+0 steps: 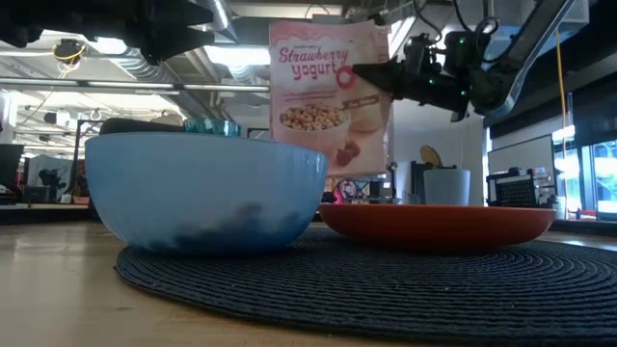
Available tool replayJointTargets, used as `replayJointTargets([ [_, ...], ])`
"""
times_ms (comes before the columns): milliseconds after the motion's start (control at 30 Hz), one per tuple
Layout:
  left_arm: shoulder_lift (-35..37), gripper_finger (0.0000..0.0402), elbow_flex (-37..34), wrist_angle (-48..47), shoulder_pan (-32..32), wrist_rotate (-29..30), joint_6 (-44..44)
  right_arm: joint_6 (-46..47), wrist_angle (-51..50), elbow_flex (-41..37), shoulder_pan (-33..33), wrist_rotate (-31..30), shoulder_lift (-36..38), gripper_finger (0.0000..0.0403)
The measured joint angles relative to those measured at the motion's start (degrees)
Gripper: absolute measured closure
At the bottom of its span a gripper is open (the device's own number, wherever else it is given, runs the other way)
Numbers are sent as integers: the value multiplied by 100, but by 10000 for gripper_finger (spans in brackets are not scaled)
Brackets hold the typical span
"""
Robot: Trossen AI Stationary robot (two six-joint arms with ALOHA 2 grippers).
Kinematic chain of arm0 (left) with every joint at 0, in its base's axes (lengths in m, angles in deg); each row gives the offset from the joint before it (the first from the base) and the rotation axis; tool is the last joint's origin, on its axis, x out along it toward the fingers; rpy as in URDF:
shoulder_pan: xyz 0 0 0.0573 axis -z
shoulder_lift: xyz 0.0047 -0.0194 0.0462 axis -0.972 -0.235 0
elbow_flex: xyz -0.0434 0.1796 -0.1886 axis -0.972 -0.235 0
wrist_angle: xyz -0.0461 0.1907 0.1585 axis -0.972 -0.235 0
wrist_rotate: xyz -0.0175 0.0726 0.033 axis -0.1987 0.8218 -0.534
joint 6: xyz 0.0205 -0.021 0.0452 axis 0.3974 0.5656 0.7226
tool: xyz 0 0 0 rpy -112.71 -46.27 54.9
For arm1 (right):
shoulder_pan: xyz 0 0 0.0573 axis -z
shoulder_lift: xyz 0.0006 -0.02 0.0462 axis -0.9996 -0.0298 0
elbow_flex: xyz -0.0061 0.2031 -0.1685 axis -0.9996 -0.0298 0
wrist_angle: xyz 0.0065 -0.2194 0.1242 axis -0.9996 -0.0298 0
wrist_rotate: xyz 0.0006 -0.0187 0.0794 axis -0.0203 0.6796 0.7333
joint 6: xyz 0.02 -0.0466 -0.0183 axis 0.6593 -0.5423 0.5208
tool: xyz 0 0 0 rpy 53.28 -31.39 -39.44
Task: Arrange a breakfast setting
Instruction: Pour the cereal from the cereal box into the bowl
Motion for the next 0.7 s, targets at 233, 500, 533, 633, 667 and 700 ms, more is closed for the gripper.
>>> replayJointTargets([
  [233, 0, 137, 22, 626, -489, -137, 781, 199, 663, 16, -281, 480, -39, 403],
  [500, -763, 125, 765, 302, -1615, -1332, 763, 306, 644, 16, -302, 319, -31, 403],
  [533, -866, 118, 864, 316, -1721, -1278, 819, 361, 648, 16, -302, 320, -31, 403],
  [633, -1198, 89, 1160, 316, -2095, -1319, 904, 529, 650, 16, -302, 361, -31, 403],
  [667, -1317, 79, 1245, 311, -2213, -1431, 903, 545, 641, 16, -302, 364, -31, 403],
  [700, -1435, 70, 1334, 300, -2340, -1591, 902, 548, 640, 16, -302, 365, -31, 403],
])
